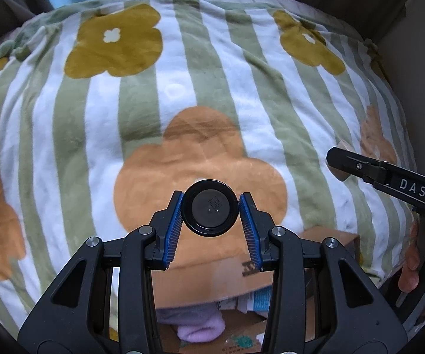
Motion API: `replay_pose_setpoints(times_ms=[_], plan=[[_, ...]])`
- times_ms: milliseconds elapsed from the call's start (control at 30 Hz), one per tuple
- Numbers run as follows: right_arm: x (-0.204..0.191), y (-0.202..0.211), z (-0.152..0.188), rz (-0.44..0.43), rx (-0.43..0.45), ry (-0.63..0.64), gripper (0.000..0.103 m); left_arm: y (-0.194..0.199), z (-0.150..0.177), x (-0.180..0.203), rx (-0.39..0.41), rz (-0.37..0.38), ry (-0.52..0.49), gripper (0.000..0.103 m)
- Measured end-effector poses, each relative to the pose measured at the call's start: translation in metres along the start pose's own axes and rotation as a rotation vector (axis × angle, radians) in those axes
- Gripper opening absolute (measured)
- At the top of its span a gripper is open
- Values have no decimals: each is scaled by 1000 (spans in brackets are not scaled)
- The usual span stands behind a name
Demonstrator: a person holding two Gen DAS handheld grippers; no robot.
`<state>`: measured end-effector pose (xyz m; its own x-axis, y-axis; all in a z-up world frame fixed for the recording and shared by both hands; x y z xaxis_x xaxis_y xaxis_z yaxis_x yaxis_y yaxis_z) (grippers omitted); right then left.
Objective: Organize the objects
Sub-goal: 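Lift the black jar and beige cylinder and carry both over the cardboard box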
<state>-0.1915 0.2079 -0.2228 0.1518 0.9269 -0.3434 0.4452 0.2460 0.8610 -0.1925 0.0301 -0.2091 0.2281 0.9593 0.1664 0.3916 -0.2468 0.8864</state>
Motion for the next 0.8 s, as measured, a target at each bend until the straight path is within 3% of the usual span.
replay_pose_setpoints(times_ms=[400,800], plan=[[-9,45,38,-17,25,60,31,45,47,3,38,-20,25,35],[-10,71,97,-20,-4,125,31,72,120,5,26,-33,67,35]])
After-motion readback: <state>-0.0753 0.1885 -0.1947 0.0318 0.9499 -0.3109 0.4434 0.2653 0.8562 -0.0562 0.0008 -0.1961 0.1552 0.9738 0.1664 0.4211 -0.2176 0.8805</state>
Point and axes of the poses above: each gripper's, at about its wrist camera, not at the fingertips, and y roughly against the way its jaws point, x to its right, z to its underside, the point moved 3 cm from there along -y, roughly the way its jaws point, and after that the axes turned 7 degrees about x, right-handed, at the moved point
